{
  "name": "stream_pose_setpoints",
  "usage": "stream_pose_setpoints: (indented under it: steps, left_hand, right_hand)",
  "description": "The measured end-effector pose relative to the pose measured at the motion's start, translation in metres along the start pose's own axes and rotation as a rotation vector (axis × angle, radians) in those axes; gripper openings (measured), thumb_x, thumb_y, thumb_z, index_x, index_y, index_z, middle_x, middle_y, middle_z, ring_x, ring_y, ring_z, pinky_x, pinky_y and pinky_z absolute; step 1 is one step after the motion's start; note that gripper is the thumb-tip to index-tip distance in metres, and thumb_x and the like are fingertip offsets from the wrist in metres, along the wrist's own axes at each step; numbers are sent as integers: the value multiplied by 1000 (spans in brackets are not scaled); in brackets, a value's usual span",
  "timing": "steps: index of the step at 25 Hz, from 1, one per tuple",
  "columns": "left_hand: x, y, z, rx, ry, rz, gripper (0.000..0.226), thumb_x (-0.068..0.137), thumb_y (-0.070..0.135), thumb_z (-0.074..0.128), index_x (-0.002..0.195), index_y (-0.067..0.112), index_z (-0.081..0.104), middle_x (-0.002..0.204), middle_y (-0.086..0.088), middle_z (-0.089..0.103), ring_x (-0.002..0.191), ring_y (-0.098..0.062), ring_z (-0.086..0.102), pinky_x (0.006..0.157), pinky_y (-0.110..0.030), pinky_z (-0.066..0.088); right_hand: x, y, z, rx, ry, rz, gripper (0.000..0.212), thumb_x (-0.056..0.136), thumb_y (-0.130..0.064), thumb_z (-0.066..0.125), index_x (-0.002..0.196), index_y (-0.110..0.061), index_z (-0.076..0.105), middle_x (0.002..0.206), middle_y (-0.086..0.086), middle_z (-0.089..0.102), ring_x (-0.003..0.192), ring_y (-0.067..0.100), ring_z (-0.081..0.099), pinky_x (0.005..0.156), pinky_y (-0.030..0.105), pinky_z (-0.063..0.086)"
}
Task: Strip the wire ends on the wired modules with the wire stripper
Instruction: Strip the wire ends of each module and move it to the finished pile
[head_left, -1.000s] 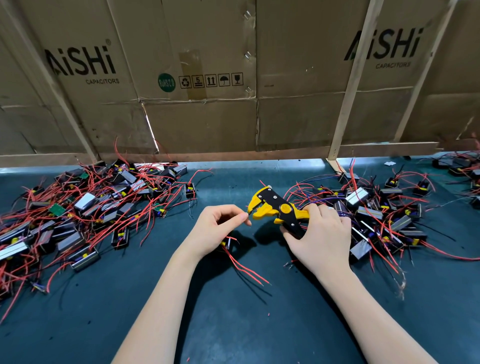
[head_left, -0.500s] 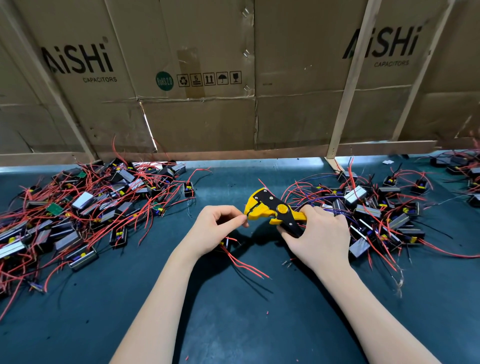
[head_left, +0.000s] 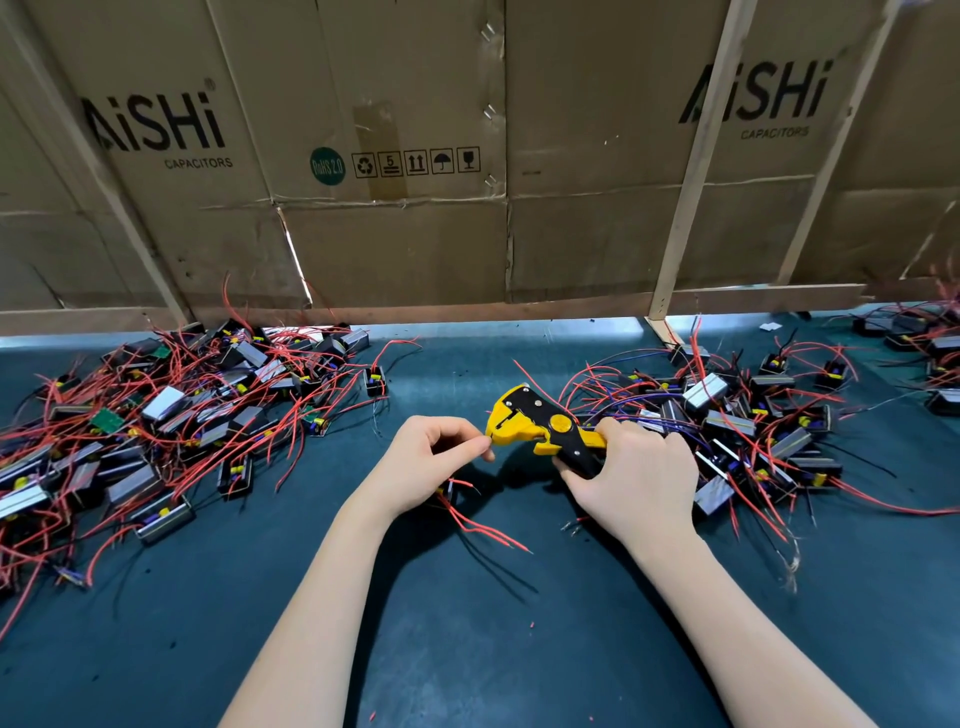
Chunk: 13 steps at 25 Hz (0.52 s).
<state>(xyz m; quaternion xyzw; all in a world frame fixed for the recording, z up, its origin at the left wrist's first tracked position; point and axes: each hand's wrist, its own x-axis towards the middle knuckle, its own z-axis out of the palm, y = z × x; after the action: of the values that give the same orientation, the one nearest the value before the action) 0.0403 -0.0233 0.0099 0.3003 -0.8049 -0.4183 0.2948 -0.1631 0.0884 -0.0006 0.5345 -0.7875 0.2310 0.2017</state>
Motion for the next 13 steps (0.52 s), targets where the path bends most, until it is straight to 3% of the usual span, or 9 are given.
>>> stream_pose_setpoints:
  steps: [4, 8, 13]
  left_hand:
    - [-1, 0, 0, -7, -9, -27, 19, 89, 29, 64, 73, 23, 73, 79, -12, 70, 71, -16, 54, 72, -38, 46]
    - [0, 0, 1, -12, -18, -47, 19, 85, 25, 62, 68, 22, 70, 72, -6, 69, 68, -13, 56, 72, -34, 45]
    - [0, 0, 2, -11, -21, -73, 19, 82, 25, 61, 65, 17, 65, 76, -22, 64, 66, -18, 47, 68, -32, 41]
  right_hand:
    - [-2, -1, 1, -27, 65, -28, 46, 67, -53, 78, 73, -12, 59, 68, 4, 62, 64, 29, 61, 66, 38, 35]
    - [-2, 0, 2, -41, 88, -42, 46, 63, -52, 81, 71, -12, 60, 65, 3, 61, 61, 28, 61, 64, 37, 35]
    - [-1, 1, 5, -78, 75, -62, 46, 60, -52, 81, 74, -12, 62, 68, 3, 63, 65, 28, 61, 66, 37, 35]
